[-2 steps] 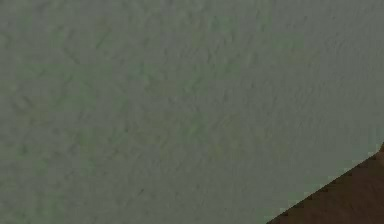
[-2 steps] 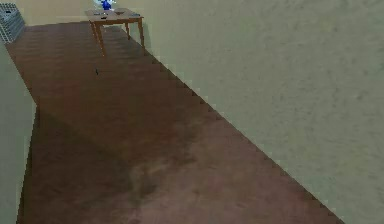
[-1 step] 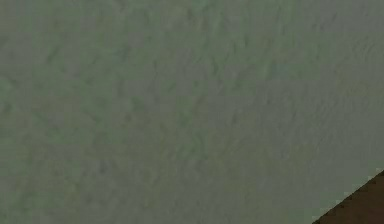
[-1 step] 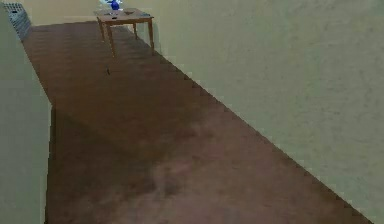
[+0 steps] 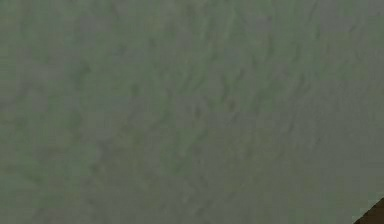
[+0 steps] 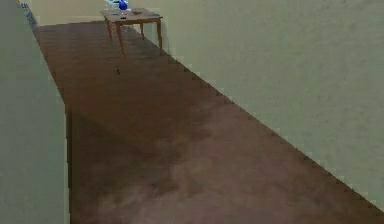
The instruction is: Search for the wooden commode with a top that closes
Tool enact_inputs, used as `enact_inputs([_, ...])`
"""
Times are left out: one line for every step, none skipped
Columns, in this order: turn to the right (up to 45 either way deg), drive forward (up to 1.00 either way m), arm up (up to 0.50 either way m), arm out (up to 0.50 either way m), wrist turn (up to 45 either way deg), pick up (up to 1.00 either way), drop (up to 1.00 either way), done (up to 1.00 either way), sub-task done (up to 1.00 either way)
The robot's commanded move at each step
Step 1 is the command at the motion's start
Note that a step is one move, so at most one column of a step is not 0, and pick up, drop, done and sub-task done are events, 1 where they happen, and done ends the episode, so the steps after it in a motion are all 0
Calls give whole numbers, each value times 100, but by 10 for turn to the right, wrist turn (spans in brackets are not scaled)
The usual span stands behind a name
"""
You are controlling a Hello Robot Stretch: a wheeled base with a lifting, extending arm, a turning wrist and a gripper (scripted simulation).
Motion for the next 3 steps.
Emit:
enact_inputs([450, 0, 0, 0, 0, 0, 0, 0, 0])
enact_inputs([450, 0, 0, 0, 0, 0, 0, 0, 0])
enact_inputs([450, 0, 0, 0, 0, 0, 0, 0, 0])
